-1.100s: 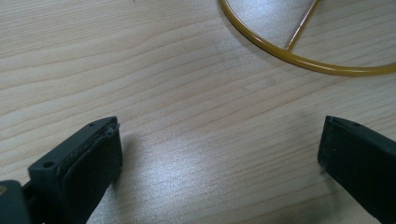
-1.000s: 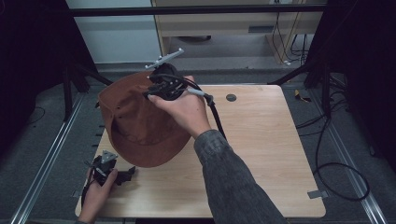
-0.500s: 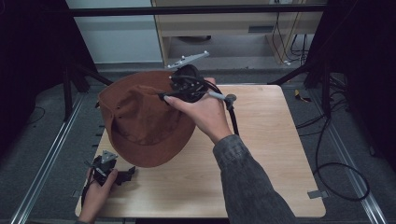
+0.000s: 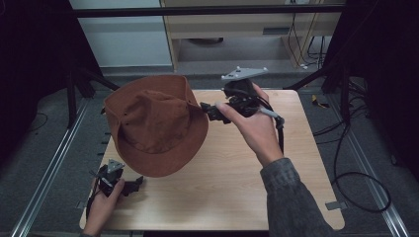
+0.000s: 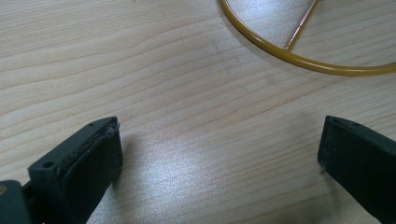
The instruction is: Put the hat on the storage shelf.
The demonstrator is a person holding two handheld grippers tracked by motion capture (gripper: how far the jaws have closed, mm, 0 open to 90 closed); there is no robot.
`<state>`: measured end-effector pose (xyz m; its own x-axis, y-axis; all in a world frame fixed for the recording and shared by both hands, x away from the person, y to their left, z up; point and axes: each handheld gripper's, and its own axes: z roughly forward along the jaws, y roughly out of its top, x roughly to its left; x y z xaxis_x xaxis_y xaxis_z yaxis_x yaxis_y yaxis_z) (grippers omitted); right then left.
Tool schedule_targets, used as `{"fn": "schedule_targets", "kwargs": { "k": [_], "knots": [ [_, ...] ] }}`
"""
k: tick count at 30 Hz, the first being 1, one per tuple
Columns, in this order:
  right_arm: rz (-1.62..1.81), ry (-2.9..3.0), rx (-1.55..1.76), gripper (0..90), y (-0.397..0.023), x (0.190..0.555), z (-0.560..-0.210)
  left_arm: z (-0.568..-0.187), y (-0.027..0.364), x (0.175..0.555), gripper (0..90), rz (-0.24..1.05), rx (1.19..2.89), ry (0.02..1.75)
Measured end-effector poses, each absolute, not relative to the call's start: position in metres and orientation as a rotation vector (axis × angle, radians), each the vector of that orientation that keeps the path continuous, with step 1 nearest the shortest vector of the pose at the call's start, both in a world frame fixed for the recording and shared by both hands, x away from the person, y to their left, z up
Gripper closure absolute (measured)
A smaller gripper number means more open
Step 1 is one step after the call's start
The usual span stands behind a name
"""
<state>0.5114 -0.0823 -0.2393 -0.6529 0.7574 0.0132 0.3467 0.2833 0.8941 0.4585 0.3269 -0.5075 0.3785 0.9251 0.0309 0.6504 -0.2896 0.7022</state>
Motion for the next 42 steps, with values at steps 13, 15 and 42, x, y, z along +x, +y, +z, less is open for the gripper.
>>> {"fn": "schedule_targets", "kwargs": {
  "k": [13,15,42],
  "knots": [
    [1.151,2.127,1.107,13.9,-0.157,0.49,-0.302,-0.508,0.326,0.458,0.0,0.587,2.032,1.356],
    [1.122,2.149,1.12,13.9,-0.164,0.488,-0.318,-0.508,0.326,0.458,0.0,0.587,2.032,1.356],
    [0.94,2.19,1.436,14.5,-0.19,0.495,-0.483,-0.508,0.326,0.458,0.0,0.587,2.031,1.357]
  ]
}}
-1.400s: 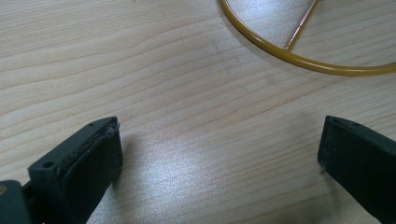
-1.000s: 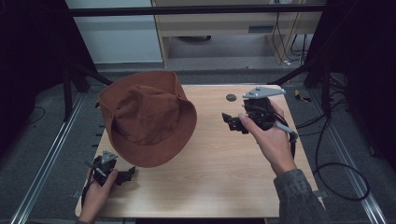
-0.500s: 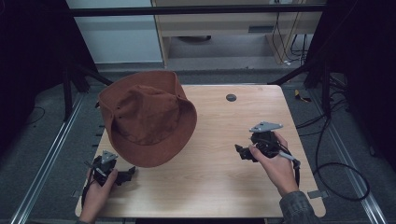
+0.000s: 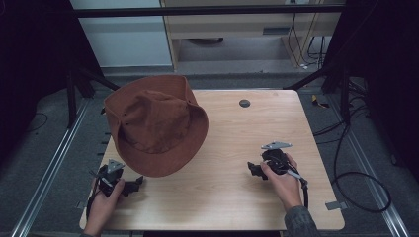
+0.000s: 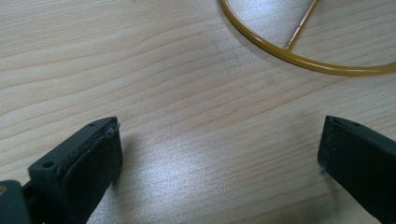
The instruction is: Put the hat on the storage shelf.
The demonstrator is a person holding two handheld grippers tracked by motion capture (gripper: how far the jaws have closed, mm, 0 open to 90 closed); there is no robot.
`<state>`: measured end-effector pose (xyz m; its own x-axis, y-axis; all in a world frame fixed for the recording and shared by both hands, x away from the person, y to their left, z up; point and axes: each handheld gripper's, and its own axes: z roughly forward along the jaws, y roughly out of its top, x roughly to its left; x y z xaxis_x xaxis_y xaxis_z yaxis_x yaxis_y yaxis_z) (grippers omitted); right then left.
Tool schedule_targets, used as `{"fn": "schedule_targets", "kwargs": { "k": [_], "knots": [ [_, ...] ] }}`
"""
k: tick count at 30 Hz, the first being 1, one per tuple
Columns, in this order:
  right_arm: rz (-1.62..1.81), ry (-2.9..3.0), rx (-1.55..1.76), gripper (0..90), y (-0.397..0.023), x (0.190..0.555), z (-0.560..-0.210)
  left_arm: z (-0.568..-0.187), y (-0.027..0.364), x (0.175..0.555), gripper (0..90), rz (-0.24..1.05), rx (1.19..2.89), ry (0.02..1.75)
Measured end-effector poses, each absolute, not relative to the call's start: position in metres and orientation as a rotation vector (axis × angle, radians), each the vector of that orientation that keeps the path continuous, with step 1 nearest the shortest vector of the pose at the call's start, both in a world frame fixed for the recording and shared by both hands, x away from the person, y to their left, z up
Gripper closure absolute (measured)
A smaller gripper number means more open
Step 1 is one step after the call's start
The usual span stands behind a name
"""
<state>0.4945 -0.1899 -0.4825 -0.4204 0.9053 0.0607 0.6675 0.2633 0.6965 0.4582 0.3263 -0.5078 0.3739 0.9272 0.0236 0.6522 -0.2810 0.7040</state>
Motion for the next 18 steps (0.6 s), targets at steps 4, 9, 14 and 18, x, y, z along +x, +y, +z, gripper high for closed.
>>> {"fn": "schedule_targets", "kwargs": {
  "k": [4,9,14,18],
  "knots": [
    [0.948,2.18,1.473,13.5,-0.188,0.496,-0.495,-0.508,0.326,0.458,0.0,0.587,2.031,1.357],
    [0.91,2.117,1.459,9.7,-0.179,0.495,-0.506,-0.508,0.326,0.458,0.0,0.587,2.031,1.357],
    [0.913,2.08,1.43,6.9,-0.176,0.495,-0.512,-0.508,0.326,0.458,0.0,0.587,2.031,1.357],
    [0.915,2.085,1.42,6.9,-0.176,0.492,-0.512,-0.508,0.326,0.458,0.0,0.587,2.031,1.357]
  ]
}}
